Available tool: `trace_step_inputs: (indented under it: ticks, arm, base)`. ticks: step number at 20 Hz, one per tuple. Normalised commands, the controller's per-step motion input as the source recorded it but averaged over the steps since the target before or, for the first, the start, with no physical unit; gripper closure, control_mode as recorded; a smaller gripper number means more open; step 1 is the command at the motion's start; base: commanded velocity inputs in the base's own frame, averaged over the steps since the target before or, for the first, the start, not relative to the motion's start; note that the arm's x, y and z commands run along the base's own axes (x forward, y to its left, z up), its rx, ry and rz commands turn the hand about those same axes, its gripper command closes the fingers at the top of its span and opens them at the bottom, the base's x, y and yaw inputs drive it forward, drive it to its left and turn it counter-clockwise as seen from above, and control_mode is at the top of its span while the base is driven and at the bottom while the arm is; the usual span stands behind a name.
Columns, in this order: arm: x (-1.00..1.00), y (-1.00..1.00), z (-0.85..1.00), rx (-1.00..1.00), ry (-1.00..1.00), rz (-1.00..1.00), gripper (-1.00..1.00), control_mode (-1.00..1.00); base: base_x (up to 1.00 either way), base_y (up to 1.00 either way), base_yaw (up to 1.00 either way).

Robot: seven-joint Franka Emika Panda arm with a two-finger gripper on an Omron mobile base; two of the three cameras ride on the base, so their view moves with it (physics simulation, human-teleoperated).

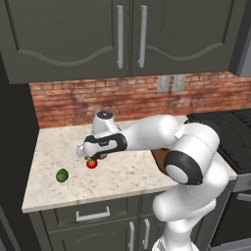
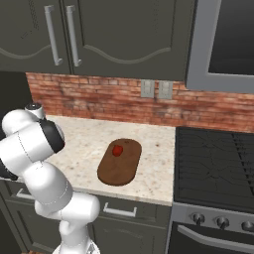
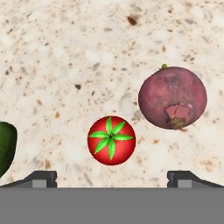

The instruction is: Place the avocado, onion, tomato, and bell pepper on the cutting board.

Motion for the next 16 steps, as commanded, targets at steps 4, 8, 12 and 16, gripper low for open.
trace_step_inputs:
  ticks: [4, 8, 12, 16]
  arm:
    - [0.00, 0.05, -0.15, 0.00, 0.00, 0.00, -1.00, -1.00]
    - [0.00, 0.06, -0.15, 0.00, 0.00, 0.00, -1.00, -1.00]
    - [0.00, 0.04, -0.13, 0.00, 0.00, 0.00, -1.00, -1.00]
    - [0.00, 0.05, -0.10, 0.00, 0.00, 0.00, -1.00, -1.00]
  base:
    - [0.00, 0.00, 0.00]
    - [0.00, 0.00, 0.00]
    - [0.00, 0.00, 0.00]
    - [0.00, 0.00, 0.00]
